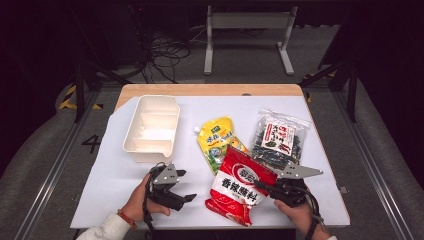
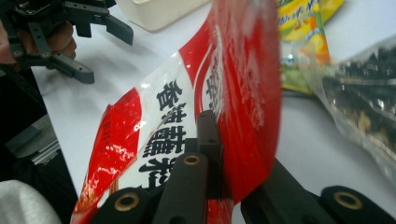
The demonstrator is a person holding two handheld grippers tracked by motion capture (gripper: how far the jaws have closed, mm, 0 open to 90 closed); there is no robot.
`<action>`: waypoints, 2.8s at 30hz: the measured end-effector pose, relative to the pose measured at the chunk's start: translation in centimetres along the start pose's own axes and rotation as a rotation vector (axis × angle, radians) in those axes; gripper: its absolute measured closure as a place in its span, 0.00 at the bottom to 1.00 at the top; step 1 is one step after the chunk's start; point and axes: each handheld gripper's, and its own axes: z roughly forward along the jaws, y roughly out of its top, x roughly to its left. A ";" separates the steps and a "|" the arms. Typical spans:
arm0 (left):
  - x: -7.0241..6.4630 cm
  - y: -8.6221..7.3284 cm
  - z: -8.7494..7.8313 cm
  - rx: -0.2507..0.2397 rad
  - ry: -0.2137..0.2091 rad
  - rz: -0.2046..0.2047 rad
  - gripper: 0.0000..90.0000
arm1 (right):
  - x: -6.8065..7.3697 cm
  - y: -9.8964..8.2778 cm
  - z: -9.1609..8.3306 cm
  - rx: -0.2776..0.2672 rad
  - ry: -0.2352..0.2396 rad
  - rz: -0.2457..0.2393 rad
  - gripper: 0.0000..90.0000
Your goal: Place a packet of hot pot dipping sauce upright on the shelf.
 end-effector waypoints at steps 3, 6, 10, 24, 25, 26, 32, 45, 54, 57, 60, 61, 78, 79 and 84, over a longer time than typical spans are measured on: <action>-0.2 1.0 0.9 -0.014 -0.055 0.005 0.19 | 0.4 1.0 0.6 -0.016 0.002 -0.046 1.00; -0.2 1.4 1.4 -0.023 -0.098 -0.009 0.21 | 0.7 1.8 0.8 -0.040 0.008 -0.077 1.00; 0.1 2.4 2.4 -0.055 -0.158 -0.034 0.24 | 1.5 3.2 0.9 -0.095 0.029 -0.142 1.00; -0.5 3.4 3.8 -0.119 -0.231 0.007 0.66 | 2.7 3.8 0.9 -0.155 0.080 -0.192 1.00; -0.7 3.5 3.8 -0.126 -0.244 0.017 0.74 | 2.8 3.8 0.9 -0.152 0.076 -0.194 1.00; -0.8 3.5 3.8 -0.129 -0.250 0.032 0.79 | 2.8 3.8 0.9 -0.152 0.075 -0.193 1.00; -0.9 3.4 3.6 -0.151 -0.263 0.029 0.98 | 2.8 3.7 0.8 -0.156 0.069 -0.187 0.97; -1.4 3.1 1.5 -0.195 -0.258 0.029 0.99 | 1.9 2.6 -2.4 -0.121 -0.035 -0.087 0.31; -0.5 3.4 -1.5 -0.258 -0.172 0.025 0.99 | 0.8 -1.6 -4.9 0.019 -0.180 -0.086 0.21; -0.3 3.4 -2.1 -0.259 -0.163 0.037 0.99 | 0.3 -2.6 -4.4 0.022 -0.181 -0.046 0.20; 0.1 3.4 -2.8 -0.275 -0.139 0.030 0.99 | 0.1 -2.8 -3.9 0.030 -0.180 -0.040 0.19; 0.3 3.5 -3.0 -0.283 -0.131 0.028 0.99 | 0.0 -2.7 -3.7 0.026 -0.178 -0.043 0.19; 3.5 4.6 -10.4 -0.456 0.059 0.022 0.99 | -0.4 -3.0 -3.1 0.029 -0.205 -0.012 0.19; 3.9 4.5 -10.8 -0.467 0.068 0.014 0.99 | -0.4 -3.0 -3.1 0.030 -0.203 -0.014 0.19; 5.4 4.2 -12.0 -0.494 0.106 -0.014 0.99 | -0.3 -3.0 -3.1 0.027 -0.198 -0.024 0.19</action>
